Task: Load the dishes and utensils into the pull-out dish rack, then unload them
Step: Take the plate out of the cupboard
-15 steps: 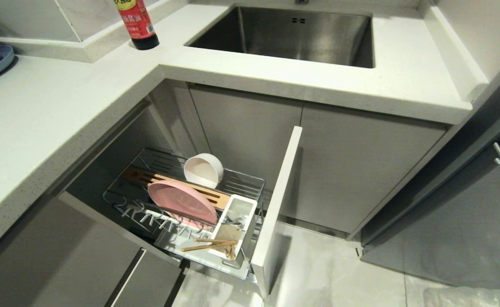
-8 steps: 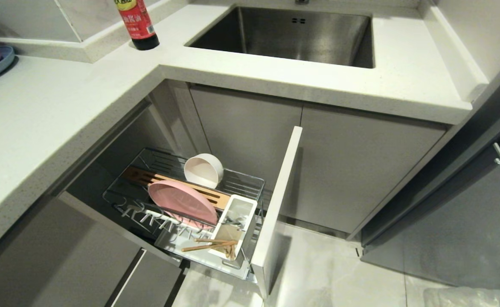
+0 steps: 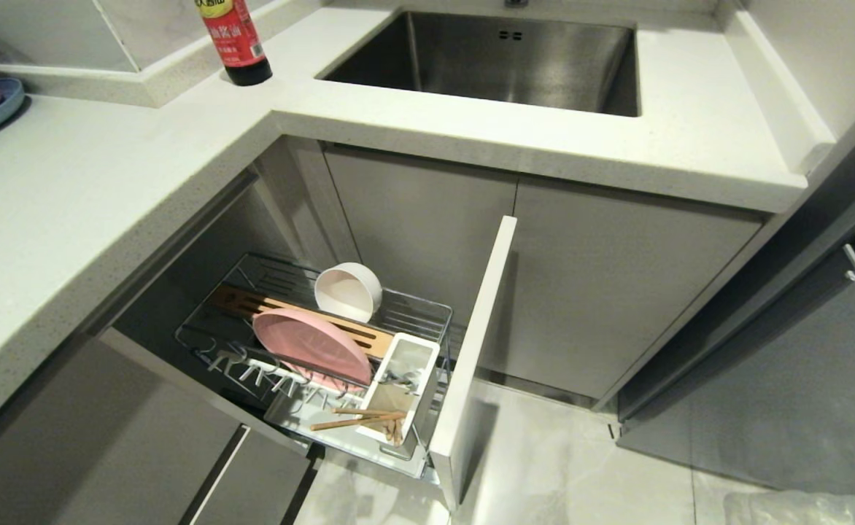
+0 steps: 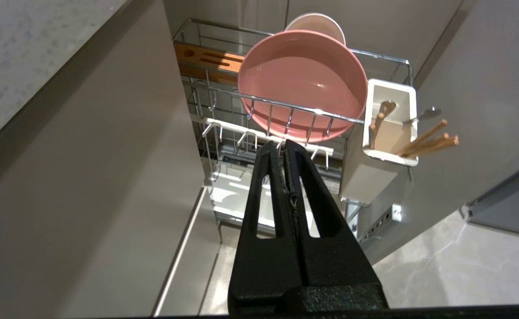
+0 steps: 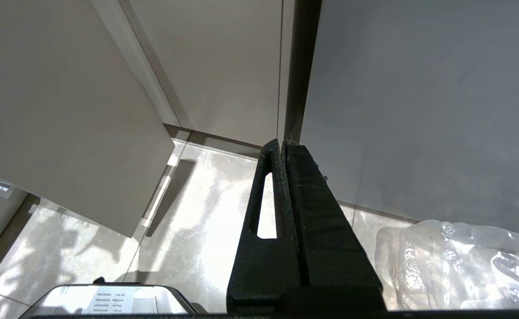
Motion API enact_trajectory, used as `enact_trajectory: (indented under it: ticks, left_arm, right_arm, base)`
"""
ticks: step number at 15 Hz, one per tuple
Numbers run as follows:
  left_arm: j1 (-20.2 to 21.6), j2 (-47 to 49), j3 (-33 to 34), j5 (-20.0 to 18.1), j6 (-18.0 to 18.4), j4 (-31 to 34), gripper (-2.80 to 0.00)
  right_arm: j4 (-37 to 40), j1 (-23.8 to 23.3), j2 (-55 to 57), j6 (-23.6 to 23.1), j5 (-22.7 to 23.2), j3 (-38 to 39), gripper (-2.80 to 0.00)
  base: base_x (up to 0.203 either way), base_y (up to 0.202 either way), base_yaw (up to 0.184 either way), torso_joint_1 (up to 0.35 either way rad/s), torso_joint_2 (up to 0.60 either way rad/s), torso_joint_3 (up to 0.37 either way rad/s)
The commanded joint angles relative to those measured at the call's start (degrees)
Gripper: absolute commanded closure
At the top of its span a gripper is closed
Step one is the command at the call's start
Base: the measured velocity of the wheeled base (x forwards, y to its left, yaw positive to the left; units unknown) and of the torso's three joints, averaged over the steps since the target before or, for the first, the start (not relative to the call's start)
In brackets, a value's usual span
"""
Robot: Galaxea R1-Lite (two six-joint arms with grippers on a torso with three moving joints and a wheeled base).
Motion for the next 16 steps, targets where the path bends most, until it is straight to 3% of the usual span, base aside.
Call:
enact_trajectory:
  ticks: [1, 6, 9, 11, 13, 16]
  left_arm:
    - [0.0, 0.1, 0.3, 0.2, -0.4, 0.0, 0.00]
    - [0.0, 0.1, 0.4, 0.5, -2.1, 0.4, 0.00]
    - [0.0, 0.0, -3.5, -0.4, -1.8, -7.5, 0.00]
    - [0.0, 0.2, -12.9, -2.3, -1.8, -6.2, 0.00]
    - [0.0, 1.6, -25.1, -4.9, -1.8, 0.1, 0.00]
    - [0.2, 12.1, -42.6, -8.3, -3.3, 5.3, 0.00]
  right_arm:
    - [0.0, 0.0, 0.0, 0.0, 0.0, 0.0, 0.00]
    - [0.0, 0.0, 0.0, 0.0, 0.0, 0.0, 0.00]
    - [0.0, 0.0, 0.0, 0.0, 0.0, -0.1, 0.00]
    - [0.0, 0.0, 0.0, 0.0, 0.0, 0.0, 0.00]
    - [0.0, 0.0, -0.1, 0.0, 0.0, 0.0, 0.00]
    - [0.0, 0.0, 0.0, 0.0, 0.0, 0.0, 0.00]
  base:
    - [0.000, 0.000, 0.000, 0.000, 0.00, 0.000]
    - [0.000, 0.000, 0.000, 0.000, 0.00, 0.000]
    - [0.000, 0.000, 0.000, 0.000, 0.00, 0.000]
    - [0.000, 0.000, 0.000, 0.000, 0.00, 0.000]
    - [0.000, 0.000, 0.000, 0.000, 0.00, 0.000]
    - [0.000, 0.000, 0.000, 0.000, 0.00, 0.000]
